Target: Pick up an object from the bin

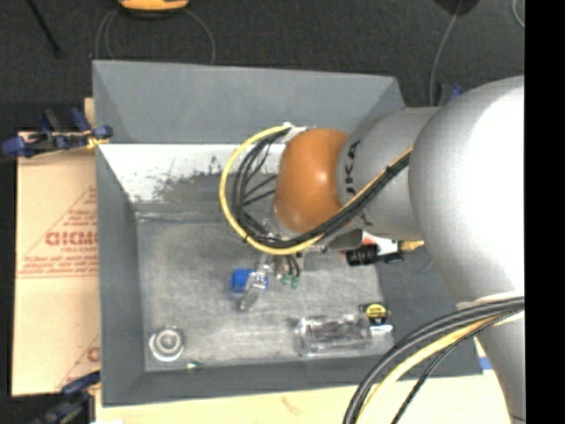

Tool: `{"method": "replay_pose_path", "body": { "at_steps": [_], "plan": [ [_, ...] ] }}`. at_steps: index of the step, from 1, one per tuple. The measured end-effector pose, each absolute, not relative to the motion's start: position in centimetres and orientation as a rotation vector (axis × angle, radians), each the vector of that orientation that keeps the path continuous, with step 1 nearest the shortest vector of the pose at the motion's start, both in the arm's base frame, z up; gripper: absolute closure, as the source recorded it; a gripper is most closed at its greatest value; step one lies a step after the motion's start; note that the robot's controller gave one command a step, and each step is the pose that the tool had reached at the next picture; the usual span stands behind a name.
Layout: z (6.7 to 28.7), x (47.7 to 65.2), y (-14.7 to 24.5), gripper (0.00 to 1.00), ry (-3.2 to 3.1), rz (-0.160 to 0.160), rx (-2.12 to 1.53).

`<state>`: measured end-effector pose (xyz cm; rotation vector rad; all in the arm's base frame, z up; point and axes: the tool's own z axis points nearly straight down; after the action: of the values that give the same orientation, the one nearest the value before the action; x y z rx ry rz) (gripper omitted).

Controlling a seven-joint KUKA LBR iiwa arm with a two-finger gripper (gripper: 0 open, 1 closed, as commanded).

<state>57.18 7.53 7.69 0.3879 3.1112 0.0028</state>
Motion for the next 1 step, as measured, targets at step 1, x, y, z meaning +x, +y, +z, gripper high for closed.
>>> {"method": "replay_pose_path", "body": {
  "at_steps": [1],
  "plan": [
    [7.97, 57.43, 7.56, 1.0, 3.104, 0.006, 0.39]
  ]
}}
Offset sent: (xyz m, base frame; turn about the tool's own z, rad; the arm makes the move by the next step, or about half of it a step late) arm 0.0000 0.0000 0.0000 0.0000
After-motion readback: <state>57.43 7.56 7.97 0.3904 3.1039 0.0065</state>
